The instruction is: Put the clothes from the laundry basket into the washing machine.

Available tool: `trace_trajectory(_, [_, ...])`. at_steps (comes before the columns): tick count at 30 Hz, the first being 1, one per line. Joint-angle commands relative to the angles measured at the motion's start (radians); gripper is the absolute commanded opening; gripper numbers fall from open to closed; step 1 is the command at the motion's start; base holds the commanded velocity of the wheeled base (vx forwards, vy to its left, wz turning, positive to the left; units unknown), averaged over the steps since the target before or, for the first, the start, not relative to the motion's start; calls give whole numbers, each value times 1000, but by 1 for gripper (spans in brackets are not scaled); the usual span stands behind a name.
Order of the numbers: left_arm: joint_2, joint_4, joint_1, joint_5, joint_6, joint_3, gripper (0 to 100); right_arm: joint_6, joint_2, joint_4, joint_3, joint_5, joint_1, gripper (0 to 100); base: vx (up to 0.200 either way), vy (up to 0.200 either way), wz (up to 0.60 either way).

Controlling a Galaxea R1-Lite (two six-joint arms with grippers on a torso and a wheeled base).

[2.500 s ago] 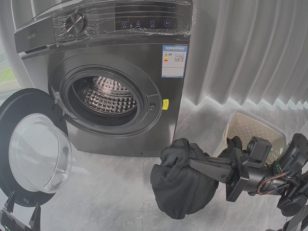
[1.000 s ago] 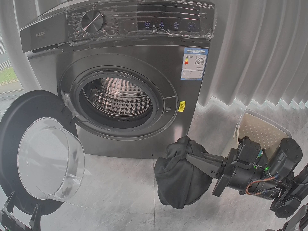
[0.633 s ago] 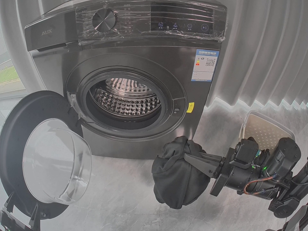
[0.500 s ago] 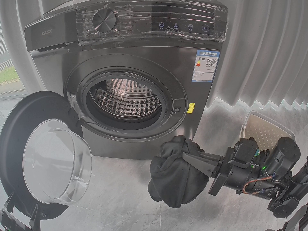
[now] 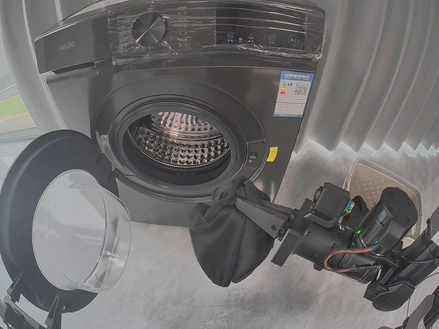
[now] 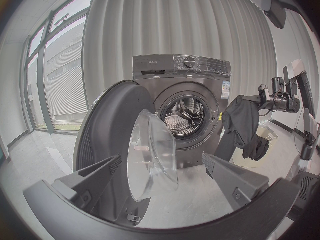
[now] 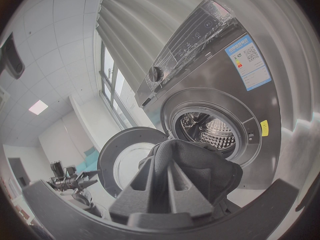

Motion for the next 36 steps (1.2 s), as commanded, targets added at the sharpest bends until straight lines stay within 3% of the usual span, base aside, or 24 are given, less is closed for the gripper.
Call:
trace_trajectory(1, [-18,-1,1,-3,1,18,100,21,76,-4,-66,-38,31,0,0,0,0])
trace_trajectory(8, [-18,-8,1,1,-5,18,100,21,118,-6,-126,-48,18,0,0,0,0])
trace_trajectory(10, [-7,-71,4,5,-42,-61,100,21,118,-6,-129,-48,12,0,0,0,0])
trace_trajectory(12, [62,-113,1,-3,-65,-231,100,21,118,-6,-138,-48,3,0,0,0,0])
trace_trajectory(16, [162,-81,-11,-21,-55,-308,100,23,121,-6,-155,-48,-3,0,0,0,0])
trace_trajectory(17, [231,-79,-26,-95,-40,-306,100,26,122,-6,-164,-47,-3,0,0,0,0])
trace_trajectory(18, [263,-81,-29,-127,-34,-303,100,26,122,-6,-169,-47,-5,0,0,0,0])
trace_trajectory(19, [263,-81,-29,-127,-34,-303,100,26,122,-6,-169,-47,-5,0,0,0,0])
trace_trajectory(20, [334,-82,-29,-194,-26,-300,100,26,128,-6,-179,-47,-5,0,0,0,0])
trace_trajectory(21, [334,-82,-29,-194,-26,-300,100,26,128,-6,-179,-47,-5,0,0,0,0])
trace_trajectory(22, [403,-85,-31,-251,-22,-301,100,26,136,-6,-189,-47,-6,0,0,0,0])
trace_trajectory(25, [502,-87,-42,-308,-6,-306,100,27,136,-4,-193,-47,-6,0,0,0,0])
trace_trajectory(29, [624,-104,-75,-326,35,-304,100,27,138,-4,-219,-48,-6,0,0,0,0])
trace_trajectory(36, [828,-263,-204,-319,21,-300,100,29,148,-6,-242,-47,-6,0,0,0,0])
